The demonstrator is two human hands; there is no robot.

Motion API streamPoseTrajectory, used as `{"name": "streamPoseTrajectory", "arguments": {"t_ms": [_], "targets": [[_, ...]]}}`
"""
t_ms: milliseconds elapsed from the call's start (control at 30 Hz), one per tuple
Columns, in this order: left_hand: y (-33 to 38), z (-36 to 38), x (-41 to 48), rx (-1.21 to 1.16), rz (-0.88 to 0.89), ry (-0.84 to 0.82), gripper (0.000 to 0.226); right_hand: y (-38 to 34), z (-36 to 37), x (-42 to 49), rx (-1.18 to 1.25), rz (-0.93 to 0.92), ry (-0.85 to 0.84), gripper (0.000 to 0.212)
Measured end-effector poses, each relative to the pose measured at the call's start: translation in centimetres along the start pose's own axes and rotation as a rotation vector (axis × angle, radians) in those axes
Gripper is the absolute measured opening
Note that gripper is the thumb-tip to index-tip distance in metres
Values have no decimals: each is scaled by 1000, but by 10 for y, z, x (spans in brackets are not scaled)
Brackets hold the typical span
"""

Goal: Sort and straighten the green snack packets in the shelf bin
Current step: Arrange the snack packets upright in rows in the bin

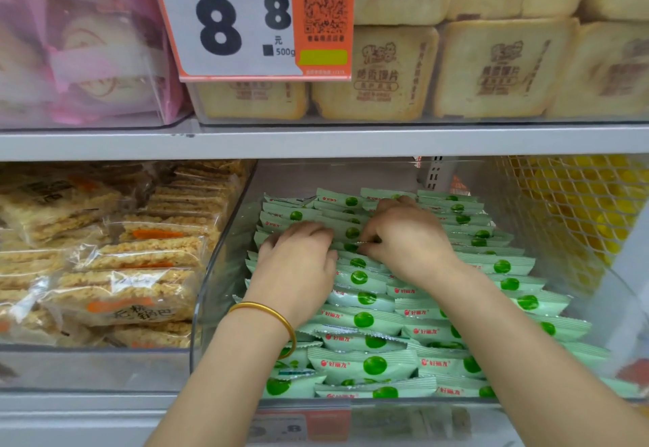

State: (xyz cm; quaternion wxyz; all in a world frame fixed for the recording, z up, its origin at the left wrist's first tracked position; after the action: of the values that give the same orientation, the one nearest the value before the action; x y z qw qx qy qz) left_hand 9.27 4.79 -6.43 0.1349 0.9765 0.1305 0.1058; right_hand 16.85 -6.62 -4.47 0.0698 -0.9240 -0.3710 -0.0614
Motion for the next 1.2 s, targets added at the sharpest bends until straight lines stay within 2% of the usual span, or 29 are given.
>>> {"name": "streamPoseTrajectory", "arguments": {"t_ms": [133, 233, 300, 433, 600, 667, 733, 867, 933, 1067, 1200], "targets": [[-2, 2, -1, 32, 9, -24, 41, 2, 2, 3, 37, 18, -45, 21], [-2, 1, -1, 23, 13, -16, 42, 7, -7, 4, 168, 107, 36, 22], [-2, 2, -1, 26, 17, -20, 41, 6, -9, 8, 124, 135, 81, 23], [-2, 2, -2, 24, 21, -25, 39, 2, 1, 13, -10, 175, -22, 25], [-1, 1, -2, 18, 26, -8, 38, -3, 5, 13, -36, 157, 27, 18], [0, 1, -3, 19, 25, -10, 38, -1, 4, 12, 27, 168, 37, 18], [0, 1, -3, 25, 23, -6, 37, 2, 0, 10, 151, 197, 111, 14], [1, 0, -4, 8, 18, -6, 38, 8, -10, 0, 388, 188, 375, 5], [0, -1, -5, -55, -2, 19, 40, 8, -11, -8, 471, 149, 462, 5], [1, -16, -12, -326, -32, 236, 51, 7, -22, -27, 547, 54, 515, 5], [11, -29, -29, -581, 68, 247, 58, 4, -39, -53, 712, -57, 597, 7]]}}
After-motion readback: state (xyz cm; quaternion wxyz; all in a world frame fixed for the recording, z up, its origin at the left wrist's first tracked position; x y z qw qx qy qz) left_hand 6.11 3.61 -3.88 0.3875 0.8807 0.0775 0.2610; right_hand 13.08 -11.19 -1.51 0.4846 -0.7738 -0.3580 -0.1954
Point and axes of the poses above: each hand's wrist, its own x-axis towards the middle knuckle, its own z-axis out of the palm, y = z × x, the point moved 3 cm from there along x, towards the middle knuckle, and after that the axes turned 3 degrees about -z, right-handed, at the moved point
